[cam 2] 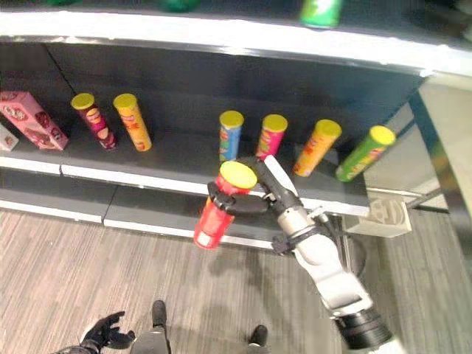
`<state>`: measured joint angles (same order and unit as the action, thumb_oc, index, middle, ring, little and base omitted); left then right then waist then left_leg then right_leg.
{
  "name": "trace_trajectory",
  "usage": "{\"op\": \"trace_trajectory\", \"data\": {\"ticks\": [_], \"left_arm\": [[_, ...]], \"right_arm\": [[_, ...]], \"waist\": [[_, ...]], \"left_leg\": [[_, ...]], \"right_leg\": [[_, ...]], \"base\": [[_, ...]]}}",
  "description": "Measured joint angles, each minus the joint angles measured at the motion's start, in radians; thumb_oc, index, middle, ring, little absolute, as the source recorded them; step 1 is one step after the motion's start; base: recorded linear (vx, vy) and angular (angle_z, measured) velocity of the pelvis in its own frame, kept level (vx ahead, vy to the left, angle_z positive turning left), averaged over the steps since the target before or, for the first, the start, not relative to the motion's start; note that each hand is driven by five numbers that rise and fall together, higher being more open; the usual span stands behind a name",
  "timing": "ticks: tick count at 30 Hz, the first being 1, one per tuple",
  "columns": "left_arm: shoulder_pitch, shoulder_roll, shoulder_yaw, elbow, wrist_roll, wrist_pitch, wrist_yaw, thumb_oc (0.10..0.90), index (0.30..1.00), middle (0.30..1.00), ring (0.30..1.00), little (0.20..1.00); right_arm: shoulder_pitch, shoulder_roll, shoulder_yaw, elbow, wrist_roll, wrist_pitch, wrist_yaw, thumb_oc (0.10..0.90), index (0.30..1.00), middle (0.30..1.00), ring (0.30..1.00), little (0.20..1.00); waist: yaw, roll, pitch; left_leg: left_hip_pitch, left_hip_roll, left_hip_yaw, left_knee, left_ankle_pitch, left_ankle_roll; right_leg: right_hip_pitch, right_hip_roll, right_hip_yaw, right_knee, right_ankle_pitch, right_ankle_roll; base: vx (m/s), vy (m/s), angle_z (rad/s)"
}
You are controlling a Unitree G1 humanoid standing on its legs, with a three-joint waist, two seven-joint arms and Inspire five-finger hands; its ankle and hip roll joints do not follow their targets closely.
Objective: Put the goods on the table back onto the shelves and tidy them up.
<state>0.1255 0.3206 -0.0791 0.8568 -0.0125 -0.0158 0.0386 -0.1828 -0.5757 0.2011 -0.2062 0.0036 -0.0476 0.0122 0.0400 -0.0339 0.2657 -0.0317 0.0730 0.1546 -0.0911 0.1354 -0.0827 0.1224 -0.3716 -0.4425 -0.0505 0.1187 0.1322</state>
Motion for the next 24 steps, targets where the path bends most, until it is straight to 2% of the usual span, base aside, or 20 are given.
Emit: {"op": "trace_trajectory", "data": {"ticks": [1, 2, 3, 4, 5, 6, 7, 8, 9, 11, 12, 13, 14, 15, 16, 17, 20, 22, 24], "left_arm": [[-0.003, 0.0, 0.0, -0.008, 0.011, 0.0, 0.0, 0.8, 0.9, 0.9, 0.9, 0.9], [-0.005, 0.005, 0.001, -0.018, 0.016, -0.001, 0.004, 0.8, 0.9, 0.9, 0.9, 0.9], [-0.009, 0.021, 0.006, -0.026, 0.017, -0.002, 0.015, 0.8, 0.9, 0.9, 0.9, 0.9], [-0.006, 0.042, 0.006, -0.016, 0.018, -0.002, 0.015, 0.8, 0.9, 0.9, 0.9, 0.9], [-0.005, 0.048, 0.005, 0.008, 0.019, 0.001, 0.016, 0.8, 0.9, 0.9, 0.9, 0.9], [-0.002, 0.049, 0.005, 0.008, 0.02, 0.003, 0.016, 0.8, 0.9, 0.9, 0.9, 0.9], [0.01, 0.054, 0.005, 0.008, 0.022, 0.011, 0.022, 0.8, 0.9, 0.9, 0.9, 0.9], [0.009, 0.061, 0.007, 0.004, 0.022, 0.011, 0.034, 0.8, 0.9, 0.9, 0.9, 0.9], [0.008, 0.057, 0.005, 0.004, 0.021, 0.011, 0.036, 0.8, 0.9, 0.9, 0.9, 0.9], [0.007, 0.045, 0.003, 0.005, 0.017, 0.01, 0.04, 0.8, 0.9, 0.9, 0.9, 0.9], [0.005, 0.039, 0.003, 0.002, 0.016, 0.01, 0.039, 0.8, 0.9, 0.9, 0.9, 0.9], [0.007, 0.033, 0.002, -0.015, 0.015, 0.01, 0.039, 0.8, 0.9, 0.9, 0.9, 0.9], [0.012, 0.036, 0.002, -0.027, 0.014, 0.009, 0.038, 0.8, 0.9, 0.9, 0.9, 0.9], [0.019, 0.018, 0.003, -0.031, 0.012, 0.01, 0.042, 0.8, 0.9, 0.9, 0.9, 0.9], [0.054, -0.009, 0.003, -0.054, 0.012, 0.009, 0.046, 0.8, 0.9, 0.9, 0.9, 0.9], [0.067, -0.02, -0.002, -0.054, 0.009, 0.011, 0.04, 0.8, 0.9, 0.9, 0.9, 0.9], [0.087, -0.039, -0.024, -0.053, -0.027, 0.012, 0.04, 0.8, 0.9, 0.9, 0.9, 0.9], [0.088, -0.041, -0.03, -0.063, -0.027, 0.011, 0.044, 0.8, 0.9, 0.9, 0.9, 0.9], [0.087, -0.04, -0.03, -0.087, -0.028, 0.008, 0.047, 0.8, 0.9, 0.9, 0.9, 0.9]], "right_arm": [[-0.008, 0.008, 0.011, 0.0, -0.007, 0.0, 0.0, 0.4, 0.3, 0.3, 0.3, 0.3], [-0.018, 0.006, 0.03, -0.002, -0.014, 0.0, 0.001, 0.4, 0.3, 0.3, 0.3, 0.3], [-0.024, 0.007, 0.046, -0.006, -0.029, 0.001, 0.004, 0.4, 0.3, 0.3, 0.3, 0.3], [-0.038, 0.029, 0.067, -0.005, -0.05, 0.003, 0.002, 0.4, 0.3, 0.3, 0.3, 0.3], [-0.051, 0.052, 0.081, -0.003, -0.071, 0.013, 0.001, 0.4, 0.3, 0.3, 0.3, 0.3], [-0.053, 0.054, 0.085, -0.003, -0.072, 0.013, 0.0, 0.4, 0.3, 0.3, 0.3, 0.3], [-0.055, 0.041, 0.096, -0.004, -0.081, 0.006, -0.007, 0.4, 0.3, 0.3, 0.3, 0.3], [-0.059, 0.008, 0.094, -0.003, -0.106, 0.007, -0.02, 0.4, 0.3, 0.3, 0.3, 0.3], [-0.063, -0.006, 0.095, -0.001, -0.113, 0.007, -0.021, 0.4, 0.3, 0.3, 0.3, 0.3], [-0.095, -0.009, 0.104, 0.024, -0.135, 0.008, -0.032, 0.4, 0.3, 0.3, 0.3, 0.3], [-0.101, -0.008, 0.102, 0.042, -0.14, 0.008, -0.045, 0.4, 0.3, 0.3, 0.3, 0.3], [-0.102, -0.007, 0.101, 0.059, -0.152, 0.015, -0.063, 0.4, 0.3, 0.3, 0.3, 0.3], [-0.103, -0.003, 0.107, 0.074, -0.156, 0.016, -0.068, 0.4, 0.3, 0.3, 0.3, 0.3], [-0.109, 0.0, 0.115, 0.091, -0.163, 0.02, -0.069, 0.4, 0.3, 0.3, 0.3, 0.3], [-0.132, 0.007, 0.134, 0.114, -0.187, 0.021, -0.072, 0.4, 0.3, 0.3, 0.3, 0.3], [-0.136, 0.005, 0.137, 0.12, -0.201, 0.022, -0.078, 0.4, 0.3, 0.3, 0.3, 0.3], [-0.143, 0.003, 0.134, 0.126, -0.246, 0.036, -0.132, 0.4, 0.3, 0.3, 0.3, 0.3], [-0.176, 0.016, 0.133, 0.173, -0.278, 0.037, -0.174, 0.4, 0.3, 0.3, 0.3, 0.3], [-0.221, 0.033, 0.131, 0.237, -0.319, 0.051, -0.218, 0.4, 0.3, 0.3, 0.3, 0.3]], "waist": [[0.005, 0.007, 0.0], [0.024, 0.022, 0.0], [0.038, 0.031, 0.0], [0.053, 0.023, 0.0], [0.06, 0.026, 0.001], [0.06, 0.028, 0.0], [0.055, 0.048, 0.004], [0.049, 0.054, 0.007], [0.045, 0.054, 0.008], [0.039, 0.055, 0.008], [0.035, 0.049, 0.007], [0.029, 0.034, 0.006], [0.034, 0.009, 0.002], [0.058, 0.016, 0.0], [0.063, 0.032, -0.005], [0.067, 0.04, -0.008], [0.087, 0.043, -0.009], [0.094, 0.049, -0.008], [0.119, 0.059, -0.003]], "left_leg": [[0.006, -0.018, 0.001, 0.0, -0.006, 0.018], [0.012, -0.023, 0.002, 0.001, -0.012, 0.028], [0.015, -0.037, 0.005, 0.006, -0.022, 0.049], [0.026, -0.057, 0.03, 0.017, -0.04, 0.072], [0.049, -0.057, 0.052, 0.015, -0.044, 0.08], [0.054, -0.059, 0.059, 0.015, -0.045, 0.081], [0.091, -0.059, 0.049, 0.013, -0.067, 0.111], [0.104, -0.054, 0.042, 0.013, -0.075, 0.124], [0.105, -0.053, 0.039, 0.011, -0.076, 0.125], [0.102, -0.048, 0.029, 0.003, -0.075, 0.123], [0.098, -0.054, 0.017, 0.003, -0.073, 0.118], [0.099, -0.068, -0.006, 0.002, -0.077, 0.099], [0.101, -0.084, -0.017, 0.001, -0.079, 0.083], [0.101, -0.067, -0.025, 0.0, -0.082, 0.067], [0.097, -0.029, -0.028, 0.001, -0.09, 0.044], [0.084, -0.011, -0.042, 0.0, -0.088, 0.034], [0.063, 0.031, -0.067, 0.001, -0.085, 0.016], [0.044, 0.04, -0.096, 0.001, -0.075, 0.002], [0.02, 0.039, -0.115, 0.002, -0.069, -0.008]], "right_leg": [[-0.018, -0.029, 0.011, 0.044, 0.004, -0.007], [-0.054, -0.045, 0.02, 0.101, -0.014, 0.002], [-0.081, -0.027, 0.046, 0.123, -0.007, 0.028], [-0.105, -0.055, 0.025, 0.185, 0.044, 0.043], [-0.132, -0.085, 0.021, 0.253, 0.049, 0.03], [-0.136, -0.089, 0.018, 0.269, 0.05, 0.027], [-0.162, -0.093, 0.041, 0.34, 0.004, 0.042], [-0.209, -0.037, 0.088, 0.339, -0.063, 0.042], [-0.227, -0.011, 0.094, 0.302, -0.063, 0.042], [-0.238, 0.053, 0.103, 0.125, -0.053, 0.045], [-0.23, 0.064, 0.124, 0.042, -0.028, 0.049], [-0.214, 0.061, 0.133, -0.002, 0.001, 0.054], [-0.205, 0.055, 0.15, -0.011, 0.04, 0.042], [-0.198, 0.065, 0.143, -0.023, 0.094, 0.026], [-0.19, 0.108, 0.13, -0.047, 0.094, 0.02], [-0.186, 0.124, 0.114, -0.043, 0.087, 0.005], [-0.189, 0.165, 0.083, -0.043, 0.075, -0.014], [-0.19, 0.17, 0.055, -0.043, 0.071, -0.021], [-0.2, 0.167, 0.034, -0.043, 0.07, -0.022]], "base": [[0.07, 0.365, 0.27], [0.08, 0.398, 0.0], [0.08, 0.399, -0.09], [0.05, 0.194, -0.28], [0.04, 0.096, -0.31], [0.04, 0.116, -0.31], [0.07, 0.027, 0.03], [0.08, -0.049, 0.11], [0.09, -0.104, 0.12], [0.03, -0.084, 0.12], [0.01, -0.061, 0.52], [0.06, -0.096, 0.67], [0.07, -0.099, 0.54], [0.09, -0.124, 0.2], [0.05, -0.083, 0.13], [0.06, -0.109, 0.18], [0.01, -0.072, 0.23], [-0.03, -0.061, 0.33], [-0.05, -0.046, 0.32]]}}
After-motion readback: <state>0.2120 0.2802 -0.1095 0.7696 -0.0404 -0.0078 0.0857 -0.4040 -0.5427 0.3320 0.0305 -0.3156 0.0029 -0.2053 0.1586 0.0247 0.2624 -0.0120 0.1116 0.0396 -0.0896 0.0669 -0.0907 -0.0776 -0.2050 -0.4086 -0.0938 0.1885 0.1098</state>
